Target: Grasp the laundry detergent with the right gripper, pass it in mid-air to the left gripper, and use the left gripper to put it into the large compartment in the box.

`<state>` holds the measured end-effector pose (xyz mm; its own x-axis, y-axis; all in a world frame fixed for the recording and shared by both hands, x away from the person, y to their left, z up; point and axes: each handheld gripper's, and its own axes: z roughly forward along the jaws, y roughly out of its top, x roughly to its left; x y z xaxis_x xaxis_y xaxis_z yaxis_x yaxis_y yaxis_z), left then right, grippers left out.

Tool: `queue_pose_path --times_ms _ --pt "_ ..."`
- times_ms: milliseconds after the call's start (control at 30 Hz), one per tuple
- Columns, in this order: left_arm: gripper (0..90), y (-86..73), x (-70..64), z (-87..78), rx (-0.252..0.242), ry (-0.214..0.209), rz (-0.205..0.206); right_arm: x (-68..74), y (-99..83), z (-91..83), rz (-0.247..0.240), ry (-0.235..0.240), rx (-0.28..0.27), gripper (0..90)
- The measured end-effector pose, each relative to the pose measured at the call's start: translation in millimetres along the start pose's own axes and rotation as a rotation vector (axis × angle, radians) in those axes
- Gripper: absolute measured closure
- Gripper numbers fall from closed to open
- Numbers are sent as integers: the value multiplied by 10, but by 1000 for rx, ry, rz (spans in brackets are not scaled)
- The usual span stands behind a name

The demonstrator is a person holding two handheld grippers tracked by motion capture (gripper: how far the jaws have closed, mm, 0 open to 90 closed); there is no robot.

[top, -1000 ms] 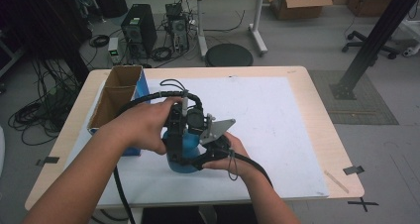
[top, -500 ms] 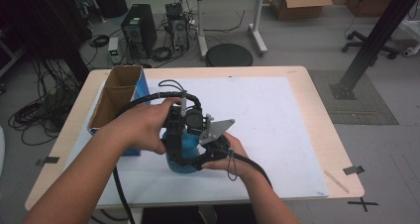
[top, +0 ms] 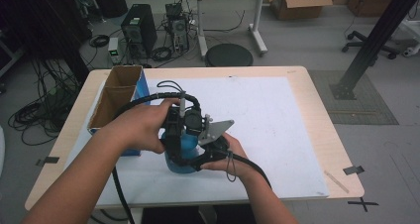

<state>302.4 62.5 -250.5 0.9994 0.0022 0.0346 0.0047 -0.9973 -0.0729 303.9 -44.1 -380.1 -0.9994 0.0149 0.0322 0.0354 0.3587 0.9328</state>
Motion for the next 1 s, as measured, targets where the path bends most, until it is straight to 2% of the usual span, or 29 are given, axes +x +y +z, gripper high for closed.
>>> queue_pose_path --times_ms 267,633,733,767,1000 --pt "276 -6 -1 -3 6 3 2 -1 4 12 -4 -1 -2 459" --pt "373 7 -18 -7 -1 6 7 6 7 9 4 4 -2 460" --pt "378 13 -16 -18 4 7 10 -9 4 1 -19 -1 0 460" --pt "378 16 -16 -19 4 10 10 9 7 -2 7 4 -5 460" --pt "385 39 -32 -25 8 24 17 7 -1 -20 0 -5 -9 461"
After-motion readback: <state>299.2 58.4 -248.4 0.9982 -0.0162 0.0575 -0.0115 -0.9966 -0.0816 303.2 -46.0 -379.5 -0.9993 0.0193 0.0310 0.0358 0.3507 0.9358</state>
